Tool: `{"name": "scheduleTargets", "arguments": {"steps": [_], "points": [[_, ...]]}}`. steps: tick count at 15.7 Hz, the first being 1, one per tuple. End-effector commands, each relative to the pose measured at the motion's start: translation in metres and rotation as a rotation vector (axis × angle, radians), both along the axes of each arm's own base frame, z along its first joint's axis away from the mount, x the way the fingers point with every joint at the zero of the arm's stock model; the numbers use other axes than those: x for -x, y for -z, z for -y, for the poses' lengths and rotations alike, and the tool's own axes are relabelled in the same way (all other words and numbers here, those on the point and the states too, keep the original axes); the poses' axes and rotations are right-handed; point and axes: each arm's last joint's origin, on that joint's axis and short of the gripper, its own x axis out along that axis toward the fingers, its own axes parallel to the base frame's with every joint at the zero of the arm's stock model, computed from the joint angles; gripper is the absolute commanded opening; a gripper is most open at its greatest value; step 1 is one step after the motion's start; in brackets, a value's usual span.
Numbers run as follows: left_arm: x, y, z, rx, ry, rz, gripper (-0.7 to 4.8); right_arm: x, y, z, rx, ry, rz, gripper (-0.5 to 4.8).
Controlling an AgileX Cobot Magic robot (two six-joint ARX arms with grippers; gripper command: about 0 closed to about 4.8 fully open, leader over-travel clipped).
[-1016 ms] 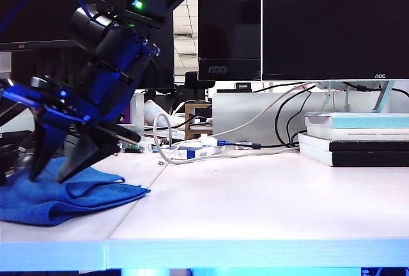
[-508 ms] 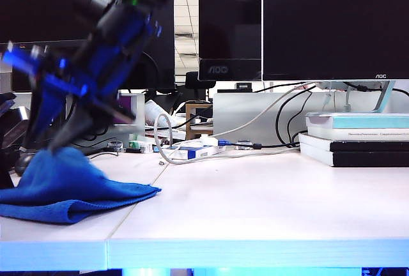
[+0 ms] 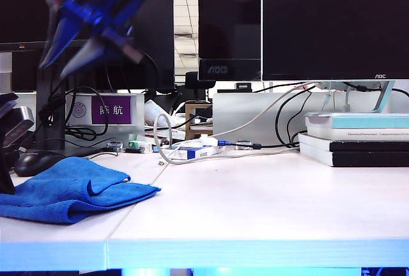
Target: Wipe the table from right to left using the rag.
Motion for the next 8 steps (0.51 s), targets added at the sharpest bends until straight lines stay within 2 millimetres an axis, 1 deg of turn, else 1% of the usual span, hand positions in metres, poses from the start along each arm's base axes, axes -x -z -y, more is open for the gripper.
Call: {"name": "scheduleTargets", "arguments": {"steps": [1,3,6,8], "points": [[0.008,0.001,-0.002,-0.148,-0.013,-0.041,-0.06,0.001,-0.042,0.019,0.021,0.1,0.12,-0.06],[0.016,-0.026,-0.001,-0.151,-0.038,0.014,-0.06,0.004,-0.083,0.038,-0.04,0.159,0.219,-0.06],[0.031,-0.057,0.0,-0.182,-0.084,0.067,-0.06,0.015,-0.123,0.056,-0.128,0.201,0.325,-0.06],[0.039,-0.074,0.001,-0.191,-0.107,0.128,-0.06,0.023,-0.141,0.064,-0.171,0.219,0.374,-0.06]]}}
